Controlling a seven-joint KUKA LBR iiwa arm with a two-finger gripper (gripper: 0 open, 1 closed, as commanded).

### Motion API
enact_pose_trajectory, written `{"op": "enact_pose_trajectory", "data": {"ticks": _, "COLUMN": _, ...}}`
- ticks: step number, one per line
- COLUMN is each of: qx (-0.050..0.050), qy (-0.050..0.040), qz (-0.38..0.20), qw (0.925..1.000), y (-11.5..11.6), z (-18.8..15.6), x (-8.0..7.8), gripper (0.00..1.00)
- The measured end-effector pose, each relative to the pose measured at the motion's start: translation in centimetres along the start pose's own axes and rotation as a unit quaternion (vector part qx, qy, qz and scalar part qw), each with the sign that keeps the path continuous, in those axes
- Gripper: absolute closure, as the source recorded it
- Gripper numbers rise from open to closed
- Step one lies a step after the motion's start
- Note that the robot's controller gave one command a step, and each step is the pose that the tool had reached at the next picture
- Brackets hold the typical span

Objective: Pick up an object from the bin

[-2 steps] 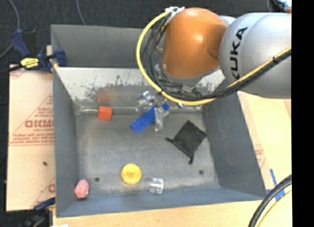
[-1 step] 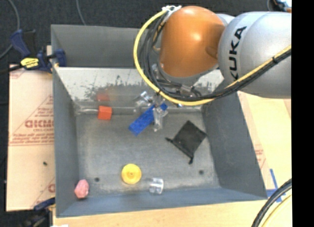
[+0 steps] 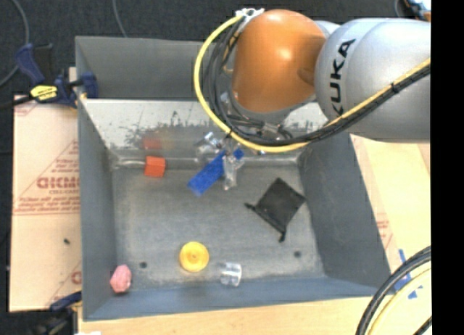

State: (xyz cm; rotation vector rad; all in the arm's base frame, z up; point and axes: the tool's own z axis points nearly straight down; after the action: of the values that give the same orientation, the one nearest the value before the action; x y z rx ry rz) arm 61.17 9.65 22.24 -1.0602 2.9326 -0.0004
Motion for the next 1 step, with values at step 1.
{"op": "enact_pose_trajectory", "data": {"ticks": 1, "qx": -0.002, "qy": 0.0046, "qz": 0.019, "qw": 0.9998, "y": 1.05, "z": 2.98, "x": 2.06, "gripper": 1.00}}
